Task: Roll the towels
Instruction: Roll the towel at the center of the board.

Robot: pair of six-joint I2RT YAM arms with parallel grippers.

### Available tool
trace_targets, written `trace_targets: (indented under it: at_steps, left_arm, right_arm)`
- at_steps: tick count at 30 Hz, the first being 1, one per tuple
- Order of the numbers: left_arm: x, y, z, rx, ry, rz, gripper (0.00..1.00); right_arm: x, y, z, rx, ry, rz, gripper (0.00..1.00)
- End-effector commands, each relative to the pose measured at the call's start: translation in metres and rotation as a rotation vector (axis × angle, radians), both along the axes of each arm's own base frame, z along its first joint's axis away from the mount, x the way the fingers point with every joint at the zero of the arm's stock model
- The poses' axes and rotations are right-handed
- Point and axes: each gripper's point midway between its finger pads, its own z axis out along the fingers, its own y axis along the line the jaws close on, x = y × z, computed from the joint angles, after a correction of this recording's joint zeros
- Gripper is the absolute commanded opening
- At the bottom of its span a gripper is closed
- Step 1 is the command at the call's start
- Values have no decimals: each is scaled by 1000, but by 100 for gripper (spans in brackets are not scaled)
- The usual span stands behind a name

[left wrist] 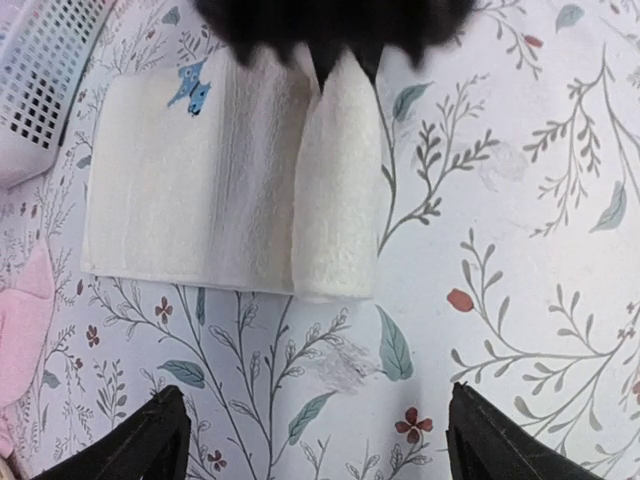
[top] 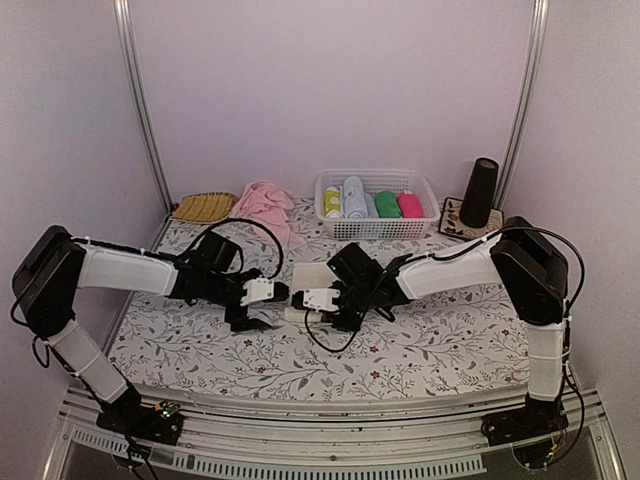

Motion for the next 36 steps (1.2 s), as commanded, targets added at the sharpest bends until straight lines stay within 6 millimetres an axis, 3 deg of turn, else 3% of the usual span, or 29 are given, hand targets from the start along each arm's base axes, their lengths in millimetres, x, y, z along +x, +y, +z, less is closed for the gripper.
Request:
trace_targets:
  at_steps: [1, 10, 18, 27, 28, 29, 36]
  left_arm:
    - [14, 5, 17, -75, -284, -15, 90]
    - [-6, 5, 23, -139, -474, -98, 87]
    - [-30, -2, 14, -83, -626, -207, 83]
    - [-16, -25, 12, -13, -773, -211, 67]
    - [-15, -29, 10, 0, -786, -223, 66]
    - [-15, -31, 7, 13, -794, -237, 65]
    - [-2, -46, 0, 59, -804, -249, 64]
  right_arm:
    - [-22, -3, 1, 18, 232, -5, 4]
    - [-18, 4, 5, 27, 484, -62, 4]
    - [-15, 0, -7, 14, 616, -93, 4]
    - [-9, -4, -1, 48, 770, -106, 6]
    - [-10, -7, -17, 25, 797, -118, 6]
    - [-9, -8, -19, 21, 807, -122, 6]
    - [-5, -10, -21, 25, 826, -139, 6]
